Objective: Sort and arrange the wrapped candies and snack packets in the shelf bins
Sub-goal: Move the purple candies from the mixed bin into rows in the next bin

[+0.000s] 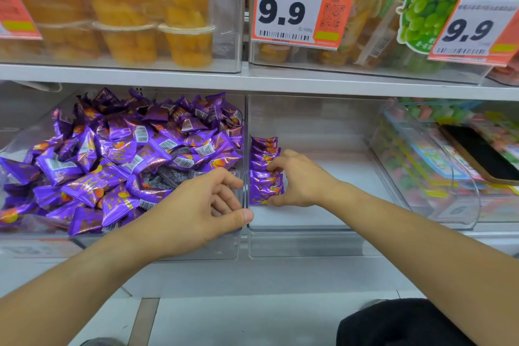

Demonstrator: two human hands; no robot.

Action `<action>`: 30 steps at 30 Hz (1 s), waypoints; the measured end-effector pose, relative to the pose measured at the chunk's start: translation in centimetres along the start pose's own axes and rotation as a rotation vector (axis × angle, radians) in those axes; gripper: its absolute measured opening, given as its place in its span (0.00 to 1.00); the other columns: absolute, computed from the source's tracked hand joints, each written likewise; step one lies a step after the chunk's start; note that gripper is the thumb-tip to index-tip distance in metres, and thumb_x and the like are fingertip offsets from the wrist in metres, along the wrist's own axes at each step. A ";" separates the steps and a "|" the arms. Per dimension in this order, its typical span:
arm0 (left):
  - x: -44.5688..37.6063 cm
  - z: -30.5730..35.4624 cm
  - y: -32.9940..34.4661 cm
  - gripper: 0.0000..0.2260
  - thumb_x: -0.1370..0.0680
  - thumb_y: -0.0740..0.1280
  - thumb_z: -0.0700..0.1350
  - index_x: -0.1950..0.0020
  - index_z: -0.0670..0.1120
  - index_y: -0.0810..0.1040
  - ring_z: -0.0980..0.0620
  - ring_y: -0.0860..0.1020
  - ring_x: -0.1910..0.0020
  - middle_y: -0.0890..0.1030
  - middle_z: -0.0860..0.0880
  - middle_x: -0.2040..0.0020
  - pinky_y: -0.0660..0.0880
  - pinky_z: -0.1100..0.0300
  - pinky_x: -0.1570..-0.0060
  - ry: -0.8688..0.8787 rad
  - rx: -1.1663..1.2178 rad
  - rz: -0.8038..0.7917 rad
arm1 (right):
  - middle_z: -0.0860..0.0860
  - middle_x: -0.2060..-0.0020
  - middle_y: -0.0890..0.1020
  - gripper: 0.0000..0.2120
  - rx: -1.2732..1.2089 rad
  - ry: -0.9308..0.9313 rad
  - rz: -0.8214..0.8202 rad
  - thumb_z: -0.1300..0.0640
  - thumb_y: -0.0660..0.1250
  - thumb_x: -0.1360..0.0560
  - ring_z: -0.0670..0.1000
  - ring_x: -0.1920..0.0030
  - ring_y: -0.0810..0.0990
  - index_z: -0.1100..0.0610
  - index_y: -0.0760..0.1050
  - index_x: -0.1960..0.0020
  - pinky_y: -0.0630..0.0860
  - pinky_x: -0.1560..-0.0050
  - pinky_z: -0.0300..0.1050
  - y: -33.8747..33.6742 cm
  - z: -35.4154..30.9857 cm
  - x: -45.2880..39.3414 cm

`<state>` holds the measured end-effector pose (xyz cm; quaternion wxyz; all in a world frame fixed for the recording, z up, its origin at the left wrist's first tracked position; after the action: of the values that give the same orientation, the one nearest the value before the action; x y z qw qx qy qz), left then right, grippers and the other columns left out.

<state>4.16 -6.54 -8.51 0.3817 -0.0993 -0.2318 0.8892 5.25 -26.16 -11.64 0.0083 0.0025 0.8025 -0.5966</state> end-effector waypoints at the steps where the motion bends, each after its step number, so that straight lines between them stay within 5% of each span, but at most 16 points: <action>1: 0.0 0.0 0.0 0.21 0.32 0.75 0.55 0.44 0.54 0.72 0.54 0.83 0.61 0.82 0.56 0.57 0.79 0.57 0.55 0.001 -0.002 0.000 | 0.49 0.48 0.73 0.30 -0.001 0.002 -0.003 0.44 0.80 0.38 0.53 0.48 0.76 0.53 0.78 0.39 0.76 0.45 0.49 0.0 0.0 0.0; 13: 0.0 -0.1 0.0 0.19 0.30 0.76 0.53 0.44 0.54 0.73 0.55 0.82 0.62 0.82 0.56 0.56 0.79 0.59 0.57 -0.002 0.000 -0.003 | 0.47 0.51 0.72 0.26 0.007 0.001 0.036 0.44 0.81 0.41 0.52 0.50 0.73 0.49 0.75 0.48 0.75 0.50 0.49 0.2 0.3 -0.4; 24: 0.0 0.1 0.1 0.19 0.31 0.76 0.52 0.44 0.53 0.72 0.56 0.82 0.63 0.82 0.56 0.57 0.78 0.60 0.59 -0.018 0.008 -0.010 | 0.47 0.50 0.70 0.26 0.013 0.027 0.036 0.45 0.80 0.39 0.52 0.52 0.75 0.50 0.75 0.46 0.77 0.52 0.49 0.2 0.1 -0.4; 30: 0.1 0.1 0.1 0.20 0.32 0.74 0.56 0.44 0.54 0.73 0.55 0.82 0.63 0.82 0.56 0.57 0.77 0.61 0.59 -0.022 0.005 -0.010 | 0.49 0.49 0.74 0.26 -0.113 0.069 0.024 0.46 0.84 0.41 0.47 0.59 0.74 0.50 0.76 0.49 0.67 0.61 0.40 0.1 1.0 -0.3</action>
<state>4.05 -6.56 -8.49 0.3838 -0.0876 -0.2343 0.8889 5.59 -27.12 -12.02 -0.0119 0.0321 0.8346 -0.5498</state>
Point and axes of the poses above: each hand's wrist, its own x-axis away from the middle knuckle, its own y-axis out of the palm, z = x × y, the point moved 7 cm from there along -x, towards the middle knuckle
